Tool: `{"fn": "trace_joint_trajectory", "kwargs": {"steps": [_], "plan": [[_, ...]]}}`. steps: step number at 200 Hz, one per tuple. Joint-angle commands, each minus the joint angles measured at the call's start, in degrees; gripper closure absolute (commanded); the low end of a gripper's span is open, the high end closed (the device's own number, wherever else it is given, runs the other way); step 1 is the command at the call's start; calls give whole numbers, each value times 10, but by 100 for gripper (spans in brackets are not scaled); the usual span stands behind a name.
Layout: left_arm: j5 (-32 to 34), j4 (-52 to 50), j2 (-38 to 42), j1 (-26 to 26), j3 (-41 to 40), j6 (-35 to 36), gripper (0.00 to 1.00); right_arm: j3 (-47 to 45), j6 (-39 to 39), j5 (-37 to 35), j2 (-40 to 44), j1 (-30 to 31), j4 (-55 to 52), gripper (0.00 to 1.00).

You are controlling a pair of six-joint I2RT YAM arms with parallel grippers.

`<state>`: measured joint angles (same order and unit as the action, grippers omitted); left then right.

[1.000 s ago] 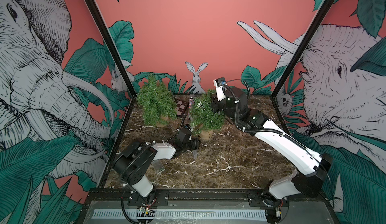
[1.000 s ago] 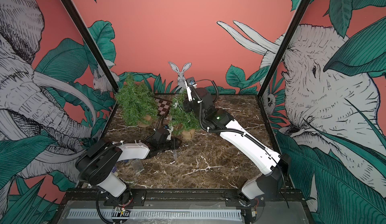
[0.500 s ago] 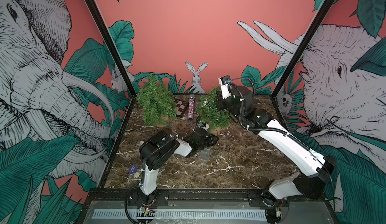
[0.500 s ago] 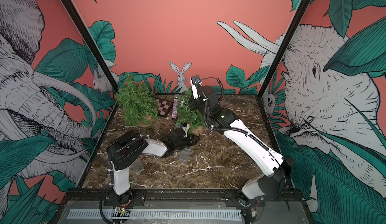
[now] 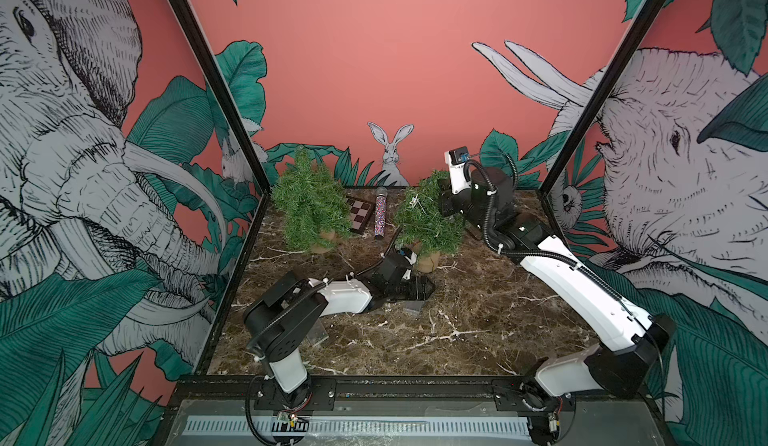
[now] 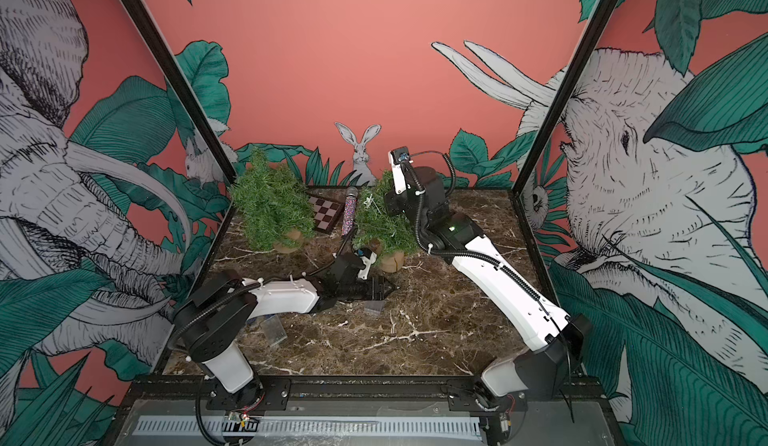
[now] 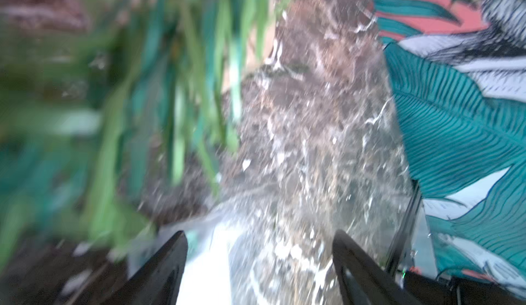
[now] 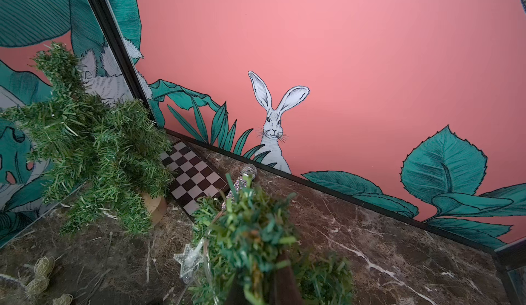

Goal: Wrap string light around the christmas tree
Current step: Move the light string to the center of the board.

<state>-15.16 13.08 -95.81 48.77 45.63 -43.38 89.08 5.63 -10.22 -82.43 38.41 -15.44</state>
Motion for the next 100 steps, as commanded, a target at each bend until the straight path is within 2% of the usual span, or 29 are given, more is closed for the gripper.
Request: {"fn": "trace_joint_trajectory", "kwargs": {"steps": [1,32,55,85,100], "plan": [[27,-144,44,-2,-13,48,16,-7,7,20,16,-3,18,100],[19,-145,20,5,-30,28,14,-8,12,24,12,-3,27,100],[-18,-39,-7,17,-41,-9,15,-5,11,27,9,-3,26,100],[-47,67,-58,27,3,-45,17,-1,5,20,10,-8,23,100],[-55,79,-96,46,61,-50,18,2,0,16,12,-14,20,100]]}}
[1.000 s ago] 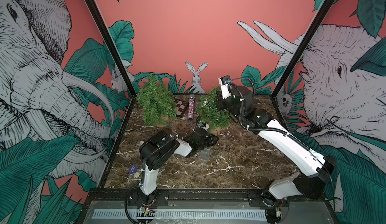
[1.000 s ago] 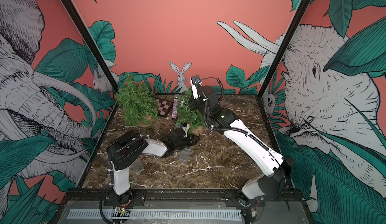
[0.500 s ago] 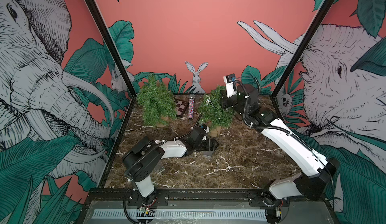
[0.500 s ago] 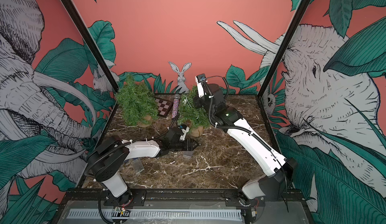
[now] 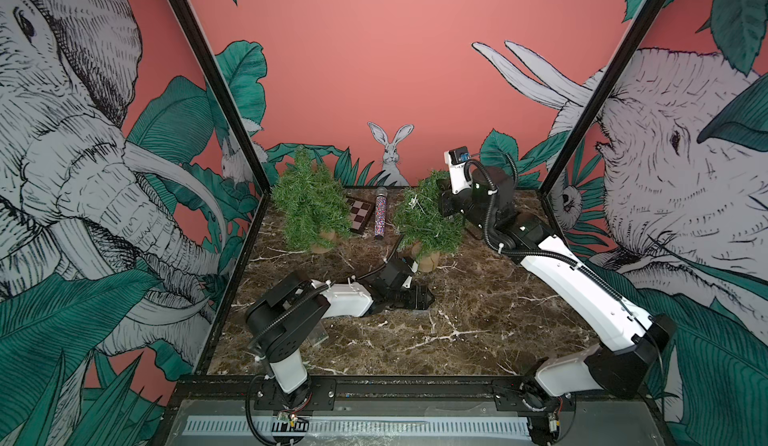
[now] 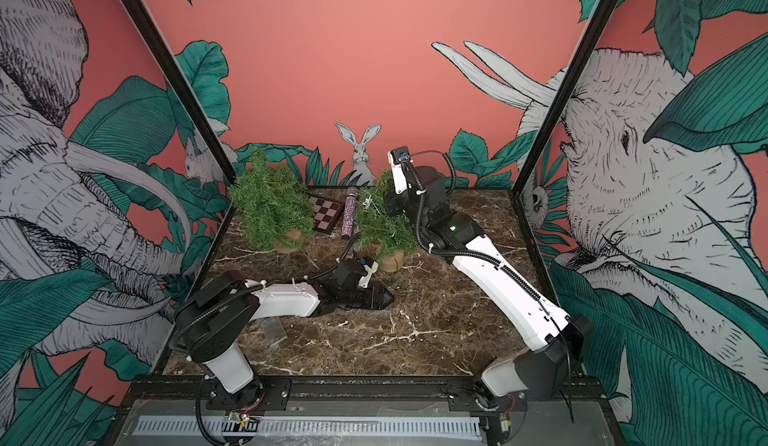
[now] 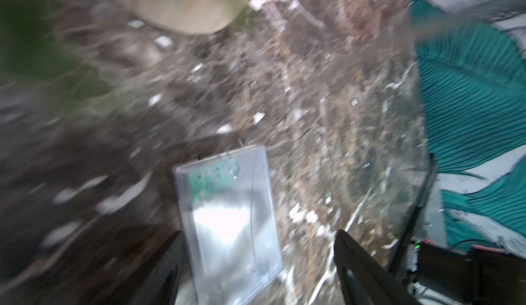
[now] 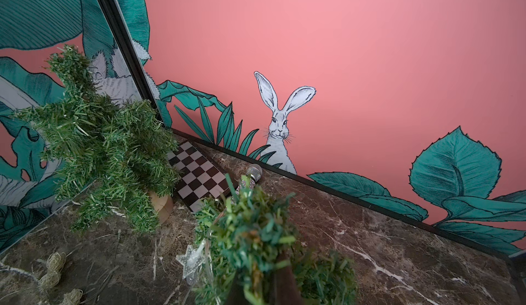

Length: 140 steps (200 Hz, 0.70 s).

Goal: Wrap string light around the christmas tree
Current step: Move the light string to the center of the board.

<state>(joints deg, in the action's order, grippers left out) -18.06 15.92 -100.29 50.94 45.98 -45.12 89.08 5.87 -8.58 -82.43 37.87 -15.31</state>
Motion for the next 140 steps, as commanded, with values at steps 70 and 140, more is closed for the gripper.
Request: {"fn": "trace_joint_trajectory", "kwargs": {"steps": [70,140], "plan": [[-19,43,-101,56,171,-15,13,12,-27,7,26,-51,-9,100],[-18,-160,77,0,7,74,20,7,-23,21,14,-60,0,100]]}}
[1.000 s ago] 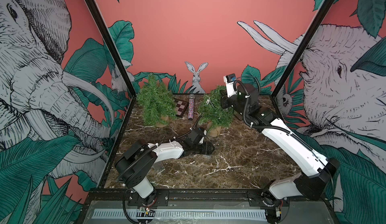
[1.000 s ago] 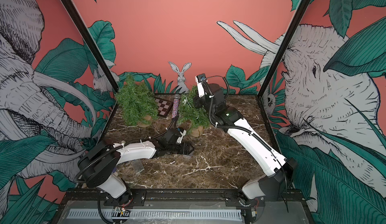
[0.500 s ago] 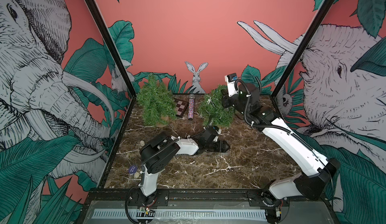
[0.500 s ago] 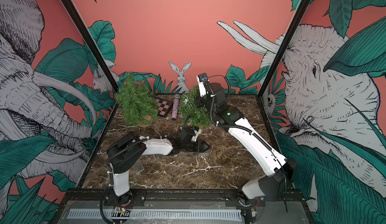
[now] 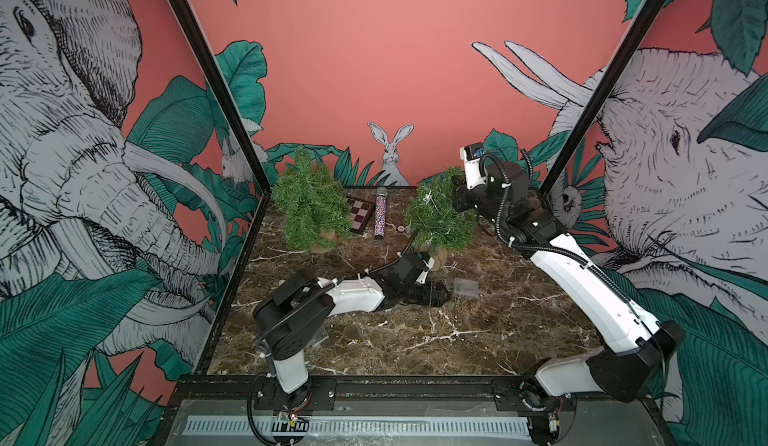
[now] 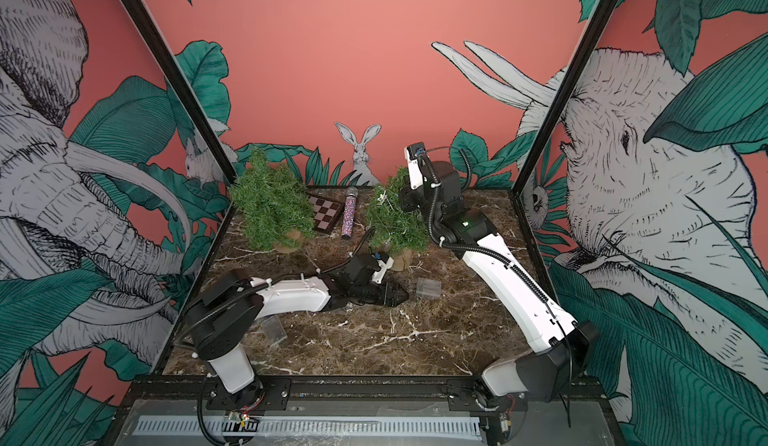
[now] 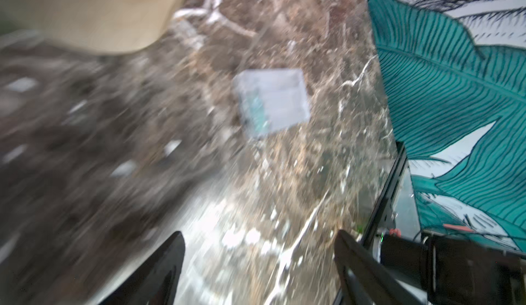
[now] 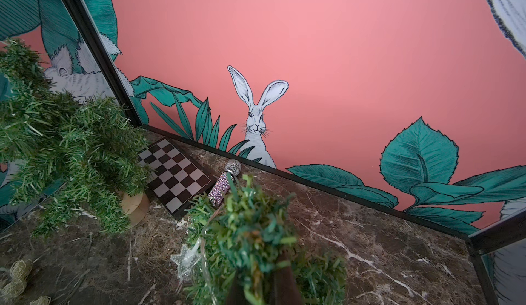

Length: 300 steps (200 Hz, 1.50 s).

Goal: Wrap string light around the christmas tree
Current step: Move the light string to the center of the board.

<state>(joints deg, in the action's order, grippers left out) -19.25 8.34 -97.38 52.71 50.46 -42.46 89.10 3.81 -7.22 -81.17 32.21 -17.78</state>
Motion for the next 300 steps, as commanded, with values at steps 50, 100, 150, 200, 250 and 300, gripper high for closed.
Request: {"fn": "trace_joint_trajectory", "kwargs": {"steps": [50,100,150,200,250,300], "plan": [[8,-125,60,-81,-13,136,27,6,-2,19,6,-13,20,100],[80,151,13,-173,-38,-5,36,1,-8,24,16,-23,11,100],[87,174,-132,-171,94,-61,41,5,-1,37,18,-41,9,100],[68,165,-205,-130,180,-73,40,6,-2,41,19,-50,9,100],[60,146,-268,-72,252,-82,42,-8,-17,30,43,-75,0,100],[57,103,-336,-44,370,-80,43,-52,-34,1,84,-117,-7,100]]}}
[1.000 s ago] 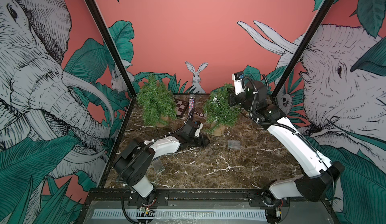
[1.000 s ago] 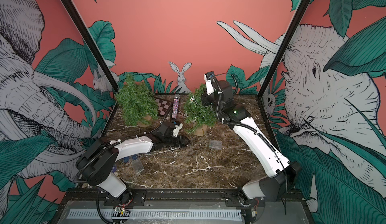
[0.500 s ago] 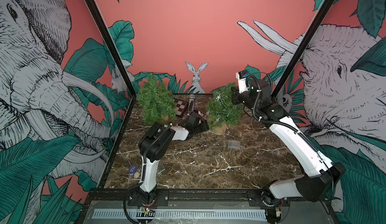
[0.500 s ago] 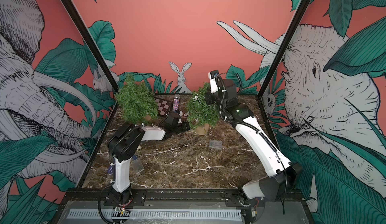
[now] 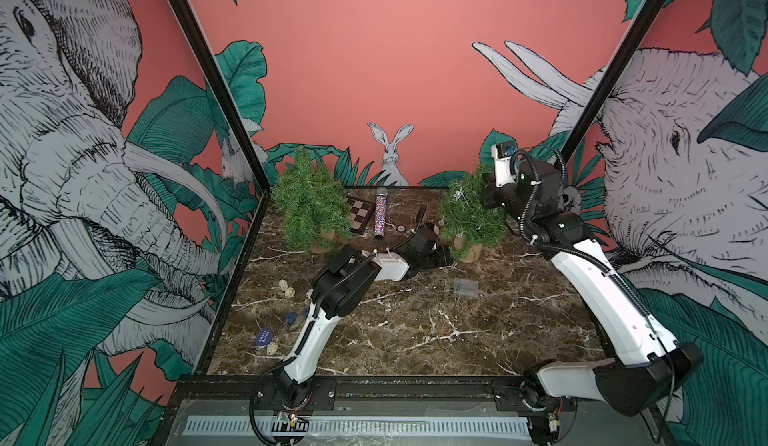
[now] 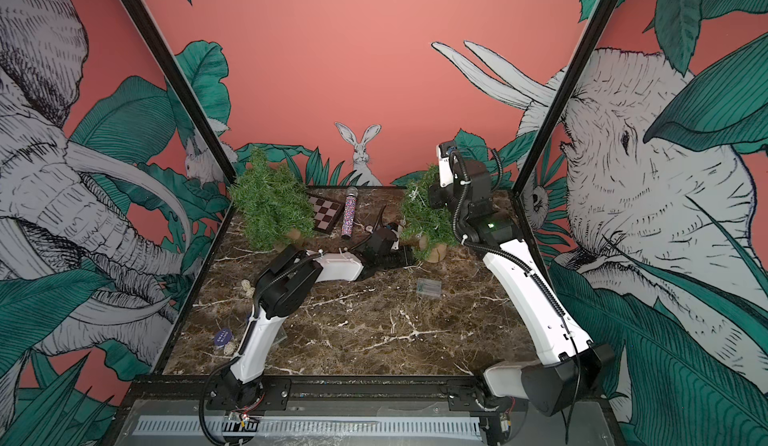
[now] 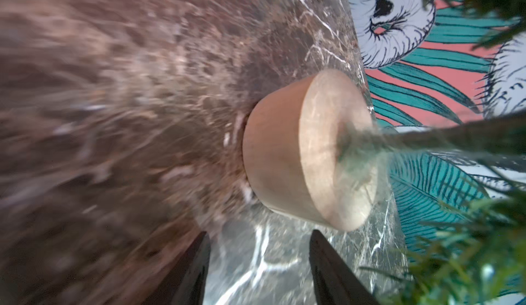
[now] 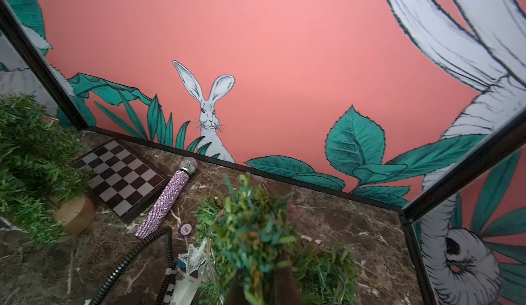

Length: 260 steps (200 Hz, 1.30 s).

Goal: Wrap string light around the christmas tree
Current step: Move the light string to the center of the board.

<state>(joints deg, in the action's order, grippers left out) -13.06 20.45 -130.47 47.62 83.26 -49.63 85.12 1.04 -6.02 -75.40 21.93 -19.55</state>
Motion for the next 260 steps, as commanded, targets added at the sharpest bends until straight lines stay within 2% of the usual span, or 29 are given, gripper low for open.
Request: {"fn": "trace_joint_trajectory", "kwargs": {"steps": [1,26,56,95,129,172,227,260], "plan": [[-5,-18,-6,7,42,-8,43,-13,-6,-11,27,-15,11,100],[0,-50,17,-3,24,17,42,-20,-6,-4,32,-28,2,100],[-1,-88,80,-21,-60,36,40,-29,-7,-3,32,-34,1,100],[-10,-76,148,-31,-143,48,39,-36,-6,4,45,-36,-1,100],[-27,-59,167,-28,-159,40,39,-11,-8,18,52,-36,-35,69],[-30,-57,169,-27,-157,42,39,17,-11,22,60,-36,-84,49],[-37,-55,176,-22,-143,61,39,83,-9,-17,55,-36,-167,36],[-39,-57,177,-20,-137,66,39,131,-5,-35,42,-36,-230,35]]}}
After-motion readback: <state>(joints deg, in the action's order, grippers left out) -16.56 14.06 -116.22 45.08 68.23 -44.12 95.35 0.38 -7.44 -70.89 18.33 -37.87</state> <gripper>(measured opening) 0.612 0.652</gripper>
